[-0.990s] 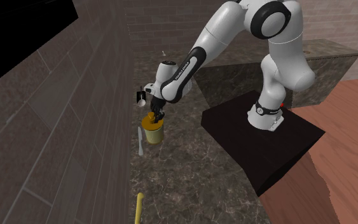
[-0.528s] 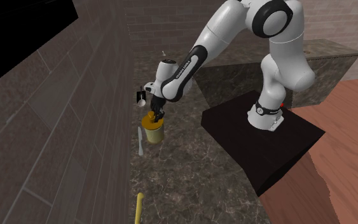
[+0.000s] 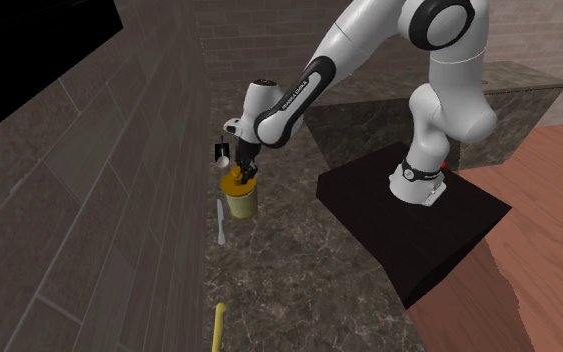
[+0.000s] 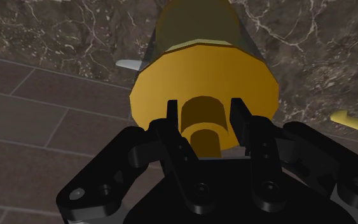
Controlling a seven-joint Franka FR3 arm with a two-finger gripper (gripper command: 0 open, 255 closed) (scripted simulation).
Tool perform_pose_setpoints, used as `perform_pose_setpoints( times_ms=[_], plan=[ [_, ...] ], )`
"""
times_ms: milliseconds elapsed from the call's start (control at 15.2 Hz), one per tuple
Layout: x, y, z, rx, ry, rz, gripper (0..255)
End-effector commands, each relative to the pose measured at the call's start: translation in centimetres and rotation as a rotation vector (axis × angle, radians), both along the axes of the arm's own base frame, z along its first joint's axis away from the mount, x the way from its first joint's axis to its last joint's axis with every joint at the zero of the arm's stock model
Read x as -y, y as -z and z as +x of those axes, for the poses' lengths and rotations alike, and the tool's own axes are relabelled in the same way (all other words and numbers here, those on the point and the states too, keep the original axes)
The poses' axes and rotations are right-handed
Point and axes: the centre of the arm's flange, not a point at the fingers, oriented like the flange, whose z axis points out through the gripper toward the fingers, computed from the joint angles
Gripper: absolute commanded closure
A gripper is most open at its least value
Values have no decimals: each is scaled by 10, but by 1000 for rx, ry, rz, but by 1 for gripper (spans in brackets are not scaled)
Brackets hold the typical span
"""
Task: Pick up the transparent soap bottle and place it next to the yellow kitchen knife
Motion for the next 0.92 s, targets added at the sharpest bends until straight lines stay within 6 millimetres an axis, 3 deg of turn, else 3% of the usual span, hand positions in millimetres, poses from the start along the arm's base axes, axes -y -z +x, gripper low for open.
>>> perform_pose_setpoints(
  times_ms=[0, 858],
  plan=[
    [0, -10, 0, 0, 0, 0, 255],
    [0, -79, 0, 0, 0, 0, 255]
  ],
)
